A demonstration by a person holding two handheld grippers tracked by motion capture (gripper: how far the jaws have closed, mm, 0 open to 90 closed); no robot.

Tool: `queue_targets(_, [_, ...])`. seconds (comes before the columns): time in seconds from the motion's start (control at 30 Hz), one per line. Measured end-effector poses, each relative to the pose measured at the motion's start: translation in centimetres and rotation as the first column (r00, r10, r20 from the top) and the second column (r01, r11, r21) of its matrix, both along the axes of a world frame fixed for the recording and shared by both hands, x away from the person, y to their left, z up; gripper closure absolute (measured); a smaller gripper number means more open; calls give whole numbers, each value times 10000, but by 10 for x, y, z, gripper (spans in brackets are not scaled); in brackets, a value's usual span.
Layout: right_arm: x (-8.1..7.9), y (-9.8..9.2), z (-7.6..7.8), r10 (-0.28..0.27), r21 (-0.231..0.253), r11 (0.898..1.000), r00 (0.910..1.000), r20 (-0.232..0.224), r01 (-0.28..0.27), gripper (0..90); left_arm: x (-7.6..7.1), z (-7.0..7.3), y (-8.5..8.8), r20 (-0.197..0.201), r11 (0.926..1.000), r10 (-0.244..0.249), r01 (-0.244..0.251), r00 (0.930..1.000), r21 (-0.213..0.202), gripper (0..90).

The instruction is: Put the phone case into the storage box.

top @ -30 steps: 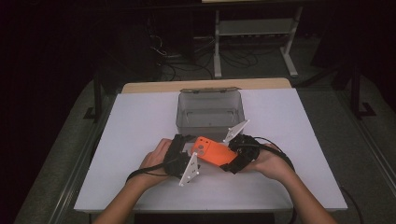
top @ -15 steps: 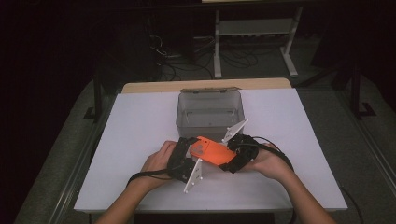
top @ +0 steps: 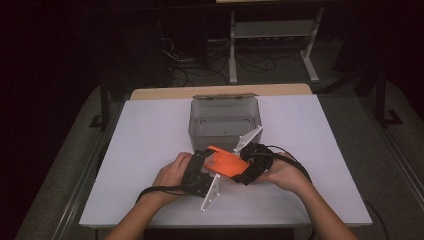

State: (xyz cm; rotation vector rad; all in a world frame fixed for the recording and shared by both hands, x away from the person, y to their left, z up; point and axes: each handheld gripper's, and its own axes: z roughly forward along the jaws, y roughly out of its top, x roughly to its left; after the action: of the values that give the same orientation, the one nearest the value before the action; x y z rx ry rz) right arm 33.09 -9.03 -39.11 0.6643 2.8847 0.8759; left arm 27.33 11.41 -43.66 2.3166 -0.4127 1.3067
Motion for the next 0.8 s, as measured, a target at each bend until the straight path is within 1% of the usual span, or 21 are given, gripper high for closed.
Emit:
queue_targets(0.33, [3,15,0,304,-90,9995,9995,-19,-304,159,-2,-2,-2,314,10000,5,-9,9995,98,1])
queue_targets(0.53, [6,23,3,458,7,9989,9989,-34,-458,159,-2,-3,-3,497,9998,49,-58,9988,175,1])
queue_targets(0.6, [7,26,3,497,14,9988,9988,-40,-497,159,-2,-4,-3,558,9997,56,-69,9984,222,1])
queue_targets(0.67, [7,28,3,545,61,9985,9985,-30,-545,159,-2,-4,-3,612,9992,96,-120,9981,389,1])
queue_targets(0.8, [7,28,1,604,-44,9982,9982,-56,-605,159,-2,-6,-4,635,9988,147,-176,9979,456,1])
